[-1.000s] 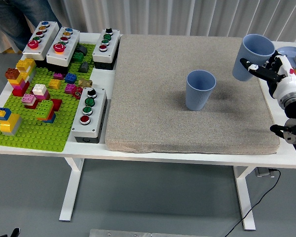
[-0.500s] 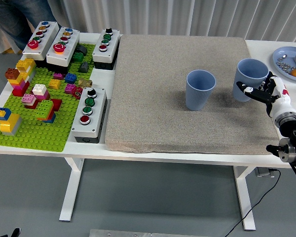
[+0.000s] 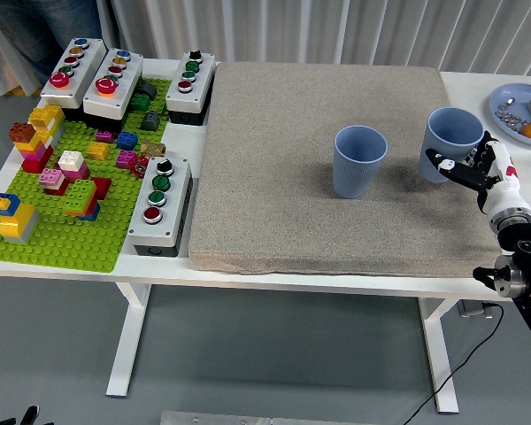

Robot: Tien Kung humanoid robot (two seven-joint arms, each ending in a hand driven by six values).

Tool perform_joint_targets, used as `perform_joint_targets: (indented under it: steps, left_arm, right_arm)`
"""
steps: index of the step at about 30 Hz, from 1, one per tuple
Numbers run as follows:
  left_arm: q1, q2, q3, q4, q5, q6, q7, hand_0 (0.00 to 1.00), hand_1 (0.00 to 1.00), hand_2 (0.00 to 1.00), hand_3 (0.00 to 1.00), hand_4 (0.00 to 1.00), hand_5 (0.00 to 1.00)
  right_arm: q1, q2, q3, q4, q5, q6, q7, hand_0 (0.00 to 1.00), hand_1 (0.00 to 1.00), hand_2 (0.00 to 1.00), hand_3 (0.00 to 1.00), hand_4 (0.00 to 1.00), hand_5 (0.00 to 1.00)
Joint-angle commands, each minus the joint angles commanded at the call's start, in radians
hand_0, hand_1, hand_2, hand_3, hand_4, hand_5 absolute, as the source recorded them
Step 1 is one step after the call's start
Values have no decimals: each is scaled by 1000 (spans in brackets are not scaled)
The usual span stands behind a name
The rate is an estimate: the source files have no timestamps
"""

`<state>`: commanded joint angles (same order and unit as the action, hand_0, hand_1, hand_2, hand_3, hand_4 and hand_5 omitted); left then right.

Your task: Pick cup pour cup place

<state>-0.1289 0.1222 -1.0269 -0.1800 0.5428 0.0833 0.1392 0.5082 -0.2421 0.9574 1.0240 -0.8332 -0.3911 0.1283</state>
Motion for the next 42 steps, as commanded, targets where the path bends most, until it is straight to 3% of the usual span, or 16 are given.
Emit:
perform_joint_targets:
  steps: [21, 35, 36, 41, 42]
  left_arm:
    - [-2, 1, 8, 0, -3, -1, 0, 711, 654, 733, 657, 465, 984]
    - [2, 1, 15, 0, -9, -1, -1, 712, 654, 734, 658, 465, 984]
    - [2, 1, 15, 0, -9, -1, -1, 711, 655, 734, 658, 466, 984]
    - [1, 1, 14, 0, -9, -1, -1, 711, 655, 734, 658, 466, 984]
    - [1, 1, 13, 0, -10, -1, -1, 712, 655, 733, 658, 465, 983]
  right_arm:
    - [11, 30, -37, -100, 29, 7, 81, 921, 733, 589, 654, 708, 197]
    - [8, 35, -41, -116, 23, 32, 72, 921, 734, 602, 663, 708, 194]
    - [8, 35, -40, -116, 21, 35, 71, 923, 777, 713, 797, 722, 209]
    - [10, 31, -25, -109, 9, 57, 59, 923, 777, 713, 797, 722, 209]
    - [11, 31, -24, -109, 7, 60, 53, 926, 797, 785, 872, 785, 297]
